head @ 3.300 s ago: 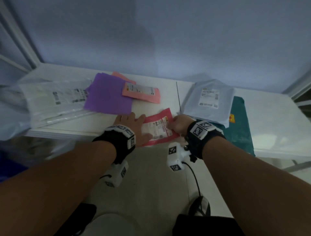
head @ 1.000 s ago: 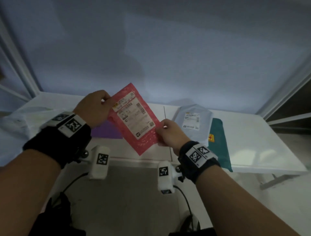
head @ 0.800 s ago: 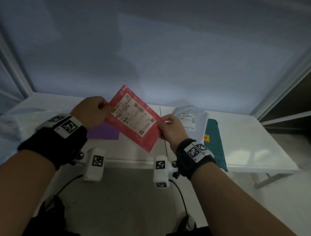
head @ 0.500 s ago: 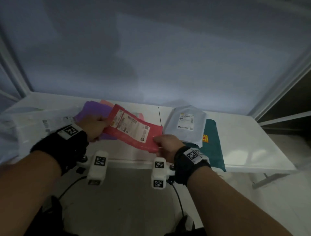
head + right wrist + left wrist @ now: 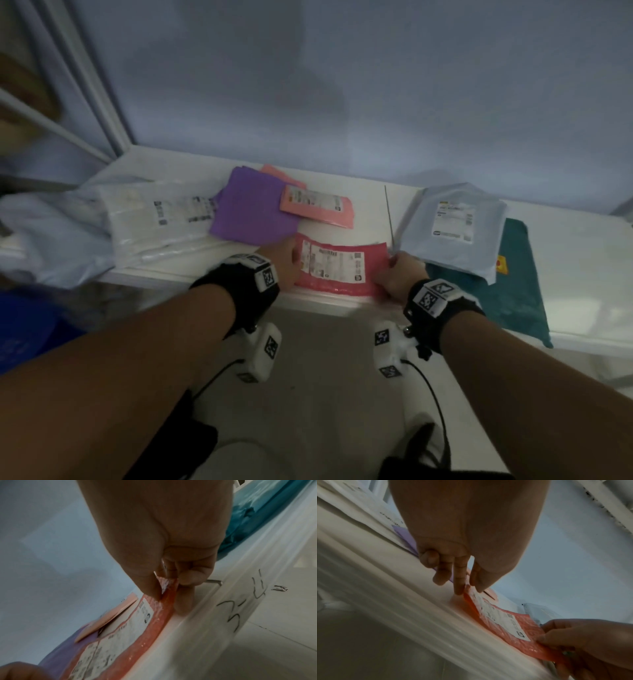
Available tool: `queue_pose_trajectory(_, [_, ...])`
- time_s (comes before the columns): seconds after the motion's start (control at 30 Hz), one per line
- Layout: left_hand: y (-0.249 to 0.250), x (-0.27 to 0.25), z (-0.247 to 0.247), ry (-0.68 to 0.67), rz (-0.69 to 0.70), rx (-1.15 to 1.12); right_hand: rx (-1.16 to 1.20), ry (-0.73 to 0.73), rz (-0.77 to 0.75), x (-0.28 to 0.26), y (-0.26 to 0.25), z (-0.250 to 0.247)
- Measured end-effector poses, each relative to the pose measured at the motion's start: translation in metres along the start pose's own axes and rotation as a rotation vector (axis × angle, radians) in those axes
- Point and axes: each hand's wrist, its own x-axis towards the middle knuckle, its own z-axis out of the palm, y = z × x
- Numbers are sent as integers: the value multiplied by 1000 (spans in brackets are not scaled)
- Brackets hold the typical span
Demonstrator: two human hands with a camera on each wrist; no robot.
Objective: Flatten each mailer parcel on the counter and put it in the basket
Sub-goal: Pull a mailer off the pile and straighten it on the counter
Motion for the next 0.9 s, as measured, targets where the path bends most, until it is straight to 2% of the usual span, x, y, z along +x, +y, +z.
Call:
queue_pose_trajectory(0.17, [-3, -5, -18, 11, -26, 139, -18, 10, 42, -4, 10, -8])
queue_pose_trajectory(0.3, [5, -3, -30, 25, 2, 221, -92, 45, -52, -14, 10, -17])
queue_pose_trajectory(0.4, [17, 1, -27, 20, 65, 226, -260, 116, -194, -24, 6, -14])
queue_pose_trajectory(0.57, [26, 21, 6, -29, 157, 324, -365, 162, -435, -18, 1, 17])
queue_pose_trajectory(0.73, [30, 50, 52, 3, 259, 412, -410, 62, -506, 9, 5, 59])
queue_pose_trajectory(0.9, [20, 46, 77, 50, 299, 442, -472, 68, -549, 20, 11, 70])
